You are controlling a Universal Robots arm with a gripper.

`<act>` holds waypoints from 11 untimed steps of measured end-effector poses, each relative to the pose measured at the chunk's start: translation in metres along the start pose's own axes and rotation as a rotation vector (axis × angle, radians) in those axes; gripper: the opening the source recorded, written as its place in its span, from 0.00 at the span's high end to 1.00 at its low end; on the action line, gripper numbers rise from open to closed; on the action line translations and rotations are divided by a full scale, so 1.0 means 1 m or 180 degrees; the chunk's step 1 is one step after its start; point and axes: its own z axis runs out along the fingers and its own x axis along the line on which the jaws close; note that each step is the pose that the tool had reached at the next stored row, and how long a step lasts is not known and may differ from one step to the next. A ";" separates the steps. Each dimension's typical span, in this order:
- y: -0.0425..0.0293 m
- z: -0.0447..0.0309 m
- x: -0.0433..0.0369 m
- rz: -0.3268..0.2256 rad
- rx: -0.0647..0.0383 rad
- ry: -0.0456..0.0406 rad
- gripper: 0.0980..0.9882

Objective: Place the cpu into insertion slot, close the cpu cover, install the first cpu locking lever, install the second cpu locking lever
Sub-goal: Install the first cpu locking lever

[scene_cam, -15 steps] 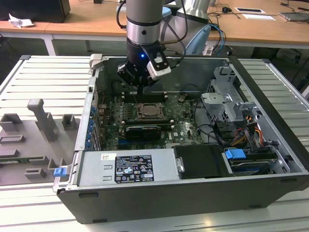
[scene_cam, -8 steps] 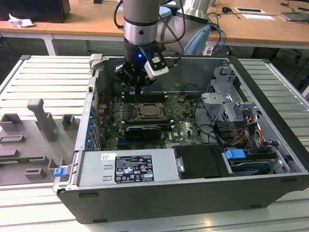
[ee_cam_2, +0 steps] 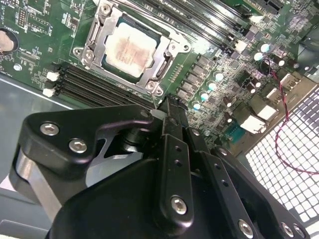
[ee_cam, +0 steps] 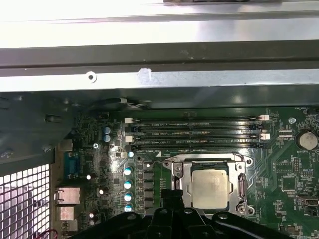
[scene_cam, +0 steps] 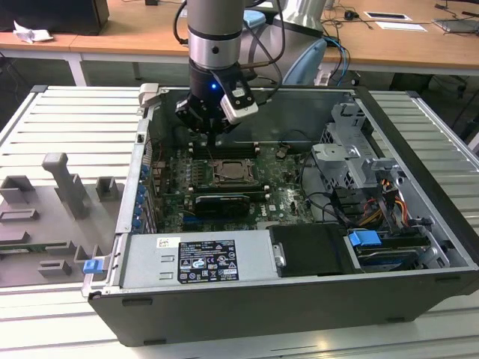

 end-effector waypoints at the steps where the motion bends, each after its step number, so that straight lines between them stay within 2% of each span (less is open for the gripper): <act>1: 0.0000 0.0000 0.0002 0.0000 0.0000 0.0000 0.99; 11: -0.0001 0.0000 0.0036 0.0000 0.0000 0.0000 0.99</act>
